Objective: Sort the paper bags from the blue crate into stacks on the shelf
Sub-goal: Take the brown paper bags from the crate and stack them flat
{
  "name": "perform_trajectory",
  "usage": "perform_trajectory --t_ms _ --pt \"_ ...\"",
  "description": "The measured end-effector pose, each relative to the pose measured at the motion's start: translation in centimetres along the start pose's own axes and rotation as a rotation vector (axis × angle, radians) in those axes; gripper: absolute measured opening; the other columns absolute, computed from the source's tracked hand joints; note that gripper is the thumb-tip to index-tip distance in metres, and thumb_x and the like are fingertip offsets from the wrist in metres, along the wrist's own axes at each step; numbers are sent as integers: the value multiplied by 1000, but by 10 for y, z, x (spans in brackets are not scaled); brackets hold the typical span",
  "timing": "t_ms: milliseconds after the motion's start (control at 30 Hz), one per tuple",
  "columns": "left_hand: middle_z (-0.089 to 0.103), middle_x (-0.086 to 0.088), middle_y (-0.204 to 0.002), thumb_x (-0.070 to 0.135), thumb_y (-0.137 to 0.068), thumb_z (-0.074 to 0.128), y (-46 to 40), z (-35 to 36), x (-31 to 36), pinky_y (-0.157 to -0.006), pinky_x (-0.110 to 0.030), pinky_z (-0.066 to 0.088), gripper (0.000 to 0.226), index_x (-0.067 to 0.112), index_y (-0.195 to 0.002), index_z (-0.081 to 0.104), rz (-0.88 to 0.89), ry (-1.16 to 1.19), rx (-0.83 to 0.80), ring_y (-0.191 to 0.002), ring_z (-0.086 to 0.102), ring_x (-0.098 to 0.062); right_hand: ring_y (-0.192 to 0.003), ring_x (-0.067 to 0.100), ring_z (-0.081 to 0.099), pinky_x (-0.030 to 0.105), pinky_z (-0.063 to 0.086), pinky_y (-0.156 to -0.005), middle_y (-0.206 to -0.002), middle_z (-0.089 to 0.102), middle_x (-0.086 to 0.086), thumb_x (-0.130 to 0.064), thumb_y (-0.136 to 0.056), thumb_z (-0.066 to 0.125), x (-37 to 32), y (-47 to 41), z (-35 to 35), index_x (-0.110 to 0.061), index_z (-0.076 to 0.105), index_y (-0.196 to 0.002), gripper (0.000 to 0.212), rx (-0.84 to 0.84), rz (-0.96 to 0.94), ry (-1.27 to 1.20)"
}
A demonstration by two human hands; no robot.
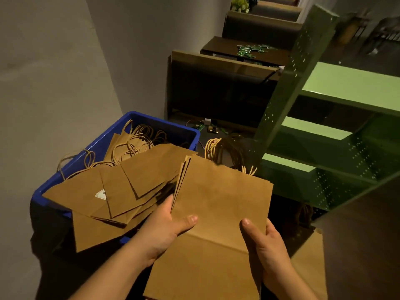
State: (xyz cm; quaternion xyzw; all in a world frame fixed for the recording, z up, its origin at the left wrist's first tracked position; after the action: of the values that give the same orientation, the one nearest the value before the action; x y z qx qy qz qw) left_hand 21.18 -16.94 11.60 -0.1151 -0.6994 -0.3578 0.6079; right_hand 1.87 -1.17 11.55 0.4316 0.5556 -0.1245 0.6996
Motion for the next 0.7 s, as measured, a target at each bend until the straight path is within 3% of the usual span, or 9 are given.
perform_trajectory --t_ms 100,200,333,433,500,567,633,700 --pt "59 13 -146 71 -55 88 2 15 -13 -115 -47 44 119 37 -156 35 -34 -47 -7 -132 57 -12 -102 10 64 36 44 -99 -109 69 -13 -35 -92 72 17 -2 -17 -31 60 -118 28 -1 44 -20" --pt "60 14 -143 70 -56 87 1 30 -31 -115 -47 44 115 36 -155 38 -75 -69 -23 -131 58 -12 -96 7 61 35 41 -95 -105 68 -12 -20 -99 65 38 -5 -35 -27 58 -119 22 2 148 -20" --pt "64 12 -138 51 -74 84 1 44 -57 -112 -46 46 90 34 -151 42 -198 -105 -32 -126 61 -11 -95 22 68 34 48 -75 -102 74 1 -13 -97 67 60 -15 -53 -26 67 -115 22 4 185 74" --pt "68 11 -130 40 -81 83 0 47 -73 -107 -41 50 74 33 -146 47 -300 -134 -3 -119 64 -10 -96 33 69 40 50 -80 -99 70 6 -18 -97 68 78 -26 -55 -31 59 -101 17 25 253 130" --pt "67 11 -128 35 -84 82 -1 46 -85 -103 -38 52 60 36 -135 51 -367 -131 11 -115 64 -10 -104 36 69 44 53 -88 -109 70 12 -25 -94 71 89 -31 -52 -23 60 -113 22 31 307 204" --pt "65 9 -133 42 -78 85 -3 43 -95 -105 -43 51 72 36 -140 48 -411 -131 26 -119 63 -14 -109 34 68 49 54 -101 -113 69 10 -31 -91 72 101 -38 -49 -21 59 -115 29 24 347 254" --pt "61 7 -140 54 -66 85 -9 38 -102 -106 -49 51 98 37 -152 39 -455 -135 52 -123 61 -20 -105 31 68 55 53 -103 -108 70 9 -31 -91 71 107 -44 -43 -22 61 -111 24 -6 374 280" --pt "63 4 -137 51 -71 82 -15 31 -112 -103 -50 53 86 36 -147 45 -484 -99 76 -118 63 -21 -103 31 68 54 53 -102 -106 70 11 -25 -95 69 110 -53 -36 -22 61 -110 18 -23 361 278"
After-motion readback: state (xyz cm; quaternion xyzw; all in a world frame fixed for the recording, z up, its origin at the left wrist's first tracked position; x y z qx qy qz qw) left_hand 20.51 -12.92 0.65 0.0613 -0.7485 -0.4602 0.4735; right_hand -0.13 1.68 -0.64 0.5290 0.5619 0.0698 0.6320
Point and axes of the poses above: each hand's wrist, its own y-axis away from the middle knuckle, its own z-axis out of the palm, x = y × z, the point moved 4 cm from there along -y, towards the middle knuckle
